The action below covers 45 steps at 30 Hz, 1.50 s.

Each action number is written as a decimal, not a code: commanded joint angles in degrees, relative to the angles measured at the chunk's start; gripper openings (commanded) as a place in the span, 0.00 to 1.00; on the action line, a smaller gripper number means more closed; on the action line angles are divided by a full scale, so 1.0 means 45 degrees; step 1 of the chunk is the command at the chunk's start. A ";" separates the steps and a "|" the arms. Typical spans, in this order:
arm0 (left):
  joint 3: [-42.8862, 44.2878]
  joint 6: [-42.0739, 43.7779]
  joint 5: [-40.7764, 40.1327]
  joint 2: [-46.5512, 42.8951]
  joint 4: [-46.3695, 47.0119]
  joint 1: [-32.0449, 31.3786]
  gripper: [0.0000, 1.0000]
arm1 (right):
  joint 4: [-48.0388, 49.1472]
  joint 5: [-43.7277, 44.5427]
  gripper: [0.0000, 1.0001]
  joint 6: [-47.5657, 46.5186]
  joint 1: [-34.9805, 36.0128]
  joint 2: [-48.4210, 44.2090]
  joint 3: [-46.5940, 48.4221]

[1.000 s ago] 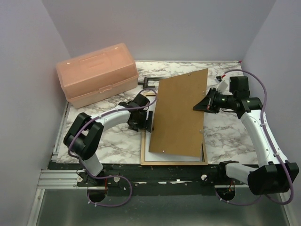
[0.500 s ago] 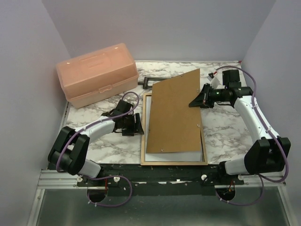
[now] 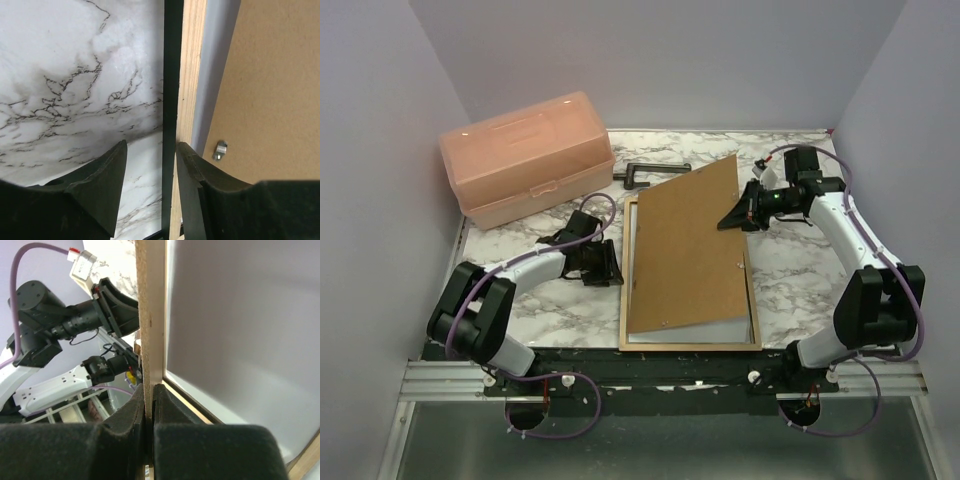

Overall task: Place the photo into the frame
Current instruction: Place the photo frame item in the photo frame.

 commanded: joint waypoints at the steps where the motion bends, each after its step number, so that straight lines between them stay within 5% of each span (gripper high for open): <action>1: 0.0453 0.0223 0.0426 0.0477 0.0286 0.0002 0.45 | -0.0196 -0.2063 0.00 0.0121 -0.0032 0.0192 -0.0062; 17: 0.0930 0.0545 -0.0064 0.1488 -0.0177 -0.0096 0.39 | -0.0976 0.0107 0.00 -0.0843 -0.0032 0.0407 -0.0470; 45: 0.1453 0.0633 -0.0442 0.2223 -0.0618 -0.0506 0.30 | -0.0761 0.0143 0.00 -0.0659 0.0406 0.0129 -0.1251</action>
